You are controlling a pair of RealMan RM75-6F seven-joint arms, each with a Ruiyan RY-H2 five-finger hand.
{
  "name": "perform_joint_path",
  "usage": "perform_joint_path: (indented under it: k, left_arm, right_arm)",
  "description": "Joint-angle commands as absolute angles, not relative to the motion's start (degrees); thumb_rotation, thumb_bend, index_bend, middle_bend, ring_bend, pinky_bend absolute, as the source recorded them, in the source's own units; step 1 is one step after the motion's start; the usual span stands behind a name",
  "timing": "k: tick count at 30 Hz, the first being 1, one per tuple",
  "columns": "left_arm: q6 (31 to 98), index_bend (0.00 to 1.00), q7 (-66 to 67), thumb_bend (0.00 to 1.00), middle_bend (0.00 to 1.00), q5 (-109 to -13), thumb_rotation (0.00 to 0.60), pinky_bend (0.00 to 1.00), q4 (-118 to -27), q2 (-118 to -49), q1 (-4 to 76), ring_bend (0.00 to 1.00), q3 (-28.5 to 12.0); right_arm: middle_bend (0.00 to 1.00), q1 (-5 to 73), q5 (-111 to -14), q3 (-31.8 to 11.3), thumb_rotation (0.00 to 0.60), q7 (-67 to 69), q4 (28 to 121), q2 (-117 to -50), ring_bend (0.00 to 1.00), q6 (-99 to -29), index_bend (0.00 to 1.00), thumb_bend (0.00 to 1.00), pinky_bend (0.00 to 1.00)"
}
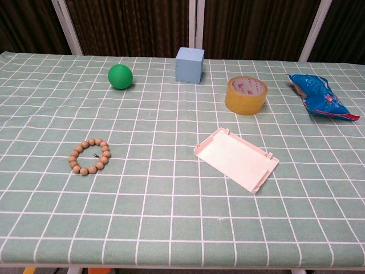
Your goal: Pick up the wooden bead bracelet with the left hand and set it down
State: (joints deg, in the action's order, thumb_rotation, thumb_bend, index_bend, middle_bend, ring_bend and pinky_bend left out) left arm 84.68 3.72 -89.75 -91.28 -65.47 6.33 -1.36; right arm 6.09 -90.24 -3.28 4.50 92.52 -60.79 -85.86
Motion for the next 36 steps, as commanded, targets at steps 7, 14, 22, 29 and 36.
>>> perform_joint_path:
  k: [7,14,22,29,36]
  left_arm:
    - [73.9,0.37,-1.4,0.02,0.38,-101.7,0.600,0.15,-88.0,-65.4,18.8,0.20,-0.6]
    - [65.7,0.41,-2.4,0.09,0.41,-105.9,0.600,0.15,-84.0,-71.1,26.1,0.20,1.2]
    - [60.6,0.41,0.5,0.18,0.45,-106.1,0.600,0.15,-80.5,-77.2,29.4,0.20,3.4]
    - [60.2,0.38,2.9,0.19,0.45,-104.1,0.600,0.15,-78.2,-81.7,30.1,0.20,3.2]
    - [59.7,0.39,6.2,0.24,0.44,-102.3,0.600,0.15,-75.5,-84.9,31.3,0.17,2.4]
  right_arm:
    - [0.13,5.6,-91.2,-3.6,0.600,4.8,93.5,-59.1,0.00,-87.7,0.02,0.08,0.03]
    - [0.13,5.2,-90.9,-3.5,0.600,5.4,93.8,-58.5,0.00,-87.9,0.02,0.08,0.03]
    - [0.13,5.2,-90.4,-3.4,0.600,6.4,93.2,-58.7,0.00,-87.4,0.02,0.08,0.03]
    - [0.13,5.2,-90.0,-3.5,0.600,7.2,92.5,-59.1,0.00,-87.1,0.02,0.08,0.02]
    - [0.13,5.3,-89.7,-3.5,0.600,7.7,92.2,-59.1,0.00,-86.8,0.02,0.07,0.01]
